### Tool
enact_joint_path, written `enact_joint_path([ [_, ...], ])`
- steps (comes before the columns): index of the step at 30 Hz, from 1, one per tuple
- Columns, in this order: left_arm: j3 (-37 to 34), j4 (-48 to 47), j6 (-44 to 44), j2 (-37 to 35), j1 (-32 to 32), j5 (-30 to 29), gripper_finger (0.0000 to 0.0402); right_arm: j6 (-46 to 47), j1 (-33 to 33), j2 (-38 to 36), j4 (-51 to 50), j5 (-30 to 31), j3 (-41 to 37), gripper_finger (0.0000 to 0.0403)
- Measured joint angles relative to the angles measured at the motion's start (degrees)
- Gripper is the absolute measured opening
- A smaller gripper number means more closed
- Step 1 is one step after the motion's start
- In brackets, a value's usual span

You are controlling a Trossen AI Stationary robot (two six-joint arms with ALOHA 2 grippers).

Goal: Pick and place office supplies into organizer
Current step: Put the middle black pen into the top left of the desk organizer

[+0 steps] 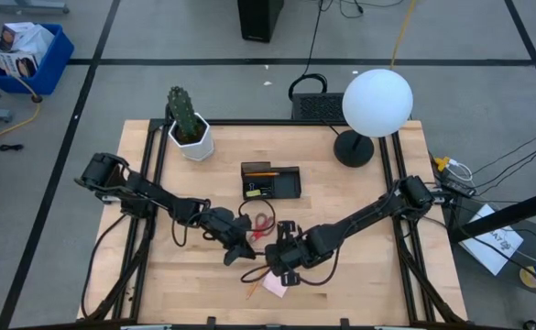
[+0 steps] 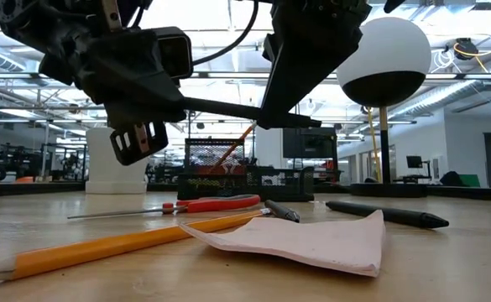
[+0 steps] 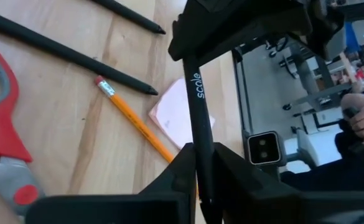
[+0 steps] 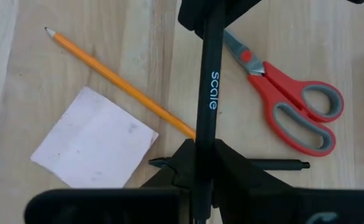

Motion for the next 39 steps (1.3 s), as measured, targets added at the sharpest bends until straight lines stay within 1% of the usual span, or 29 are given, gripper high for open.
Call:
enact_joint_path([
  [3,-0.02,-0.14,0.94,0.00,0.00,0.01,0.0037,0.37,-0.03,0.00,0.42,-0.66,0.00,0.0031],
  [7,-0.01,0.09,2.56,0.00,0.00,0.22,0.0037,0.28,-0.03,-0.37,0.39,-3.54,0.00,0.0064],
  [11,0.00,-1.14,2.65,-0.04,0.00,0.96,0.0037,1.95,0.64,-0.36,-4.52,-4.11,-0.08,0.0100],
  [14,0.00,-1.44,3.02,-0.04,0.00,1.02,0.0037,4.07,1.09,-0.34,-6.50,-4.10,-0.09,0.0118],
  [19,0.00,-1.46,3.66,-0.04,-0.24,0.73,0.0037,6.85,2.34,-0.88,-8.72,-3.32,-0.09,0.0125],
  [21,0.00,-1.47,4.31,-0.04,-0.87,-0.05,0.0037,8.01,3.33,-1.32,-9.85,-1.53,-0.09,0.0122],
  [24,0.00,-1.61,4.81,-0.07,-2.14,-0.81,0.0037,8.76,5.28,-2.45,-10.27,3.55,-0.09,0.0115],
  [27,-0.02,-1.63,6.09,-0.10,-4.00,-4.39,0.0037,10.07,7.54,-4.37,-9.99,10.53,-0.27,0.0109],
  [30,-0.07,-1.72,9.02,-1.44,-6.49,-9.74,0.0037,11.64,9.90,-6.04,-8.05,17.93,-1.81,0.0106],
  [33,-0.07,-1.60,12.79,-3.41,-9.08,-16.49,0.0037,12.58,11.83,-7.25,-5.20,24.85,-4.01,0.0105],
  [36,-0.11,-1.74,17.14,-6.28,-11.78,-24.23,0.0037,12.71,13.05,-8.21,0.69,31.88,-6.60,0.0105],
  [39,-0.94,-1.78,20.57,-9.46,-14.61,-31.84,0.0037,11.33,13.35,-8.33,6.82,36.50,-8.99,0.0104],
])
